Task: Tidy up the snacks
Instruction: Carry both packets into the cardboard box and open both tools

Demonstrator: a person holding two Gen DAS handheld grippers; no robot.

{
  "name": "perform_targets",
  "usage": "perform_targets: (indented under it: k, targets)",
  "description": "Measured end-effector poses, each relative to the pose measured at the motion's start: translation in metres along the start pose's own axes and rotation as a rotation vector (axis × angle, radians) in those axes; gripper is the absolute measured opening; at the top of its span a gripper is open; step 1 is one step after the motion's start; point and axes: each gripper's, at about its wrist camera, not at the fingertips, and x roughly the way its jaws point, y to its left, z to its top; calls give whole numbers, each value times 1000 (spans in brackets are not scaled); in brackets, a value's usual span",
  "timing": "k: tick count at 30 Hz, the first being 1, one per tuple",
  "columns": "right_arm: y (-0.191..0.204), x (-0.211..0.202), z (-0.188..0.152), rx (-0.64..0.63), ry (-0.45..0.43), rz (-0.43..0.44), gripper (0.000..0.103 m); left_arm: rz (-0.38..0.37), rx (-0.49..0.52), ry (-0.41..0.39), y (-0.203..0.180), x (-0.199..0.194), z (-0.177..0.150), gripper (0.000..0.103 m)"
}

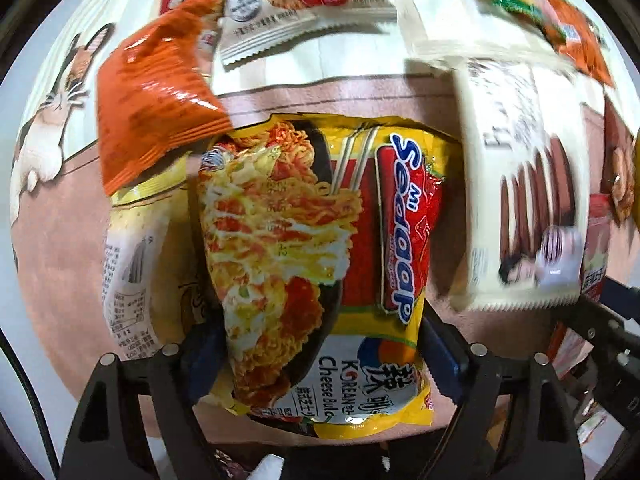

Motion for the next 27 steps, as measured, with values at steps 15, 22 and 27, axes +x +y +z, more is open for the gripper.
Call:
perform_targets:
  k: [15, 22, 27]
  targets:
    - [31, -36, -4, 29, -177, -41, 48, -78, 19, -102, 25, -73, -32, 82]
    - [29, -97, 6, 57, -284, 49, 48, -107, 23, -225, 41, -160, -44, 82]
    - [29, -146, 39, 31, -335, 119, 48, -174, -15, -289, 59, -222, -16, 82]
